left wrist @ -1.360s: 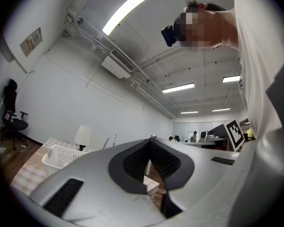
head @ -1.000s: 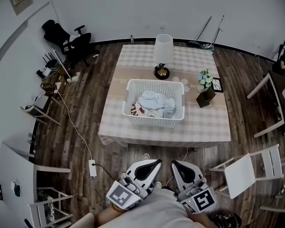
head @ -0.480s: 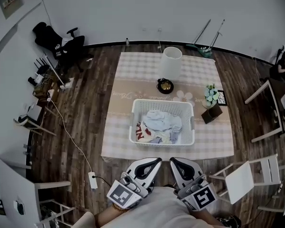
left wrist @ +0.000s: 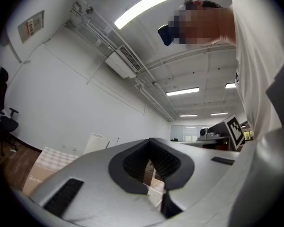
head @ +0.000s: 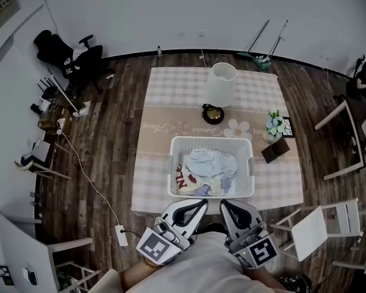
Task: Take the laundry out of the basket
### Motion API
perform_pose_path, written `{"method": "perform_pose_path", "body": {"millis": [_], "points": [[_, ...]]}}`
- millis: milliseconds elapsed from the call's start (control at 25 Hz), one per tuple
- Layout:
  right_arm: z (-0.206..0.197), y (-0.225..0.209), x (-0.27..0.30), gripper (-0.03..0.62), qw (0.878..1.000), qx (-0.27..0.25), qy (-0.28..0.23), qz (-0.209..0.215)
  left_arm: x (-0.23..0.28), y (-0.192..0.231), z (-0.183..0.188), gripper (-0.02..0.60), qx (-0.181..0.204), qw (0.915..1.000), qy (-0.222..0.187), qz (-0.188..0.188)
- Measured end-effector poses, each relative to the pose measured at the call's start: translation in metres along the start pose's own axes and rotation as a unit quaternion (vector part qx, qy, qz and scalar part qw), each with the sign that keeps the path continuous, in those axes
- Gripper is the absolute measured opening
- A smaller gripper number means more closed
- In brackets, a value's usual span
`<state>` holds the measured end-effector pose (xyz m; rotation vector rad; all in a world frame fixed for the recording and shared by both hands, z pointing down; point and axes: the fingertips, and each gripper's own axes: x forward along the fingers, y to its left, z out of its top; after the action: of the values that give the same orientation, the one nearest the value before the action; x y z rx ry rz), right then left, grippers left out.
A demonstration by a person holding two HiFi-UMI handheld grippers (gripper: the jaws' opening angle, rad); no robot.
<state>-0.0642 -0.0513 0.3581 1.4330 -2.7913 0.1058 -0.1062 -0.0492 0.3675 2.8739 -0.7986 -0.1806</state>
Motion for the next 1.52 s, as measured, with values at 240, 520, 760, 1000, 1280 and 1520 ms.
{"method": "perform_pose_path", "body": {"millis": [240,520,760,1000,1280,1520], "points": [[-0.014,-0.029,0.008,0.0,0.998,-0.028,0.052,0.013,0.02,0.023,-0.009,0.019,0.022,0.9989,0.042,0.005],[-0.06,-0.072,0.025,0.105,0.983,-0.062,0.169,0.044,0.061,0.044,-0.039,0.083,0.099,0.9881,0.114,-0.029],[-0.125,-0.105,0.055,0.203,0.943,-0.152,0.272,0.119,0.094,0.065,-0.112,0.143,0.221,0.9347,0.255,-0.112],[-0.206,-0.131,0.079,0.27,0.86,-0.229,0.416,0.184,0.122,0.106,-0.186,0.155,0.293,0.8631,0.386,-0.144],[-0.287,-0.142,0.1,0.319,0.792,-0.258,0.504,0.23,0.129,0.145,-0.272,0.172,0.289,0.8009,0.496,-0.17],[-0.333,-0.151,0.12,0.342,0.766,-0.254,0.535,0.252,0.131,0.17,-0.315,0.172,0.294,0.7583,0.554,-0.178]]}}
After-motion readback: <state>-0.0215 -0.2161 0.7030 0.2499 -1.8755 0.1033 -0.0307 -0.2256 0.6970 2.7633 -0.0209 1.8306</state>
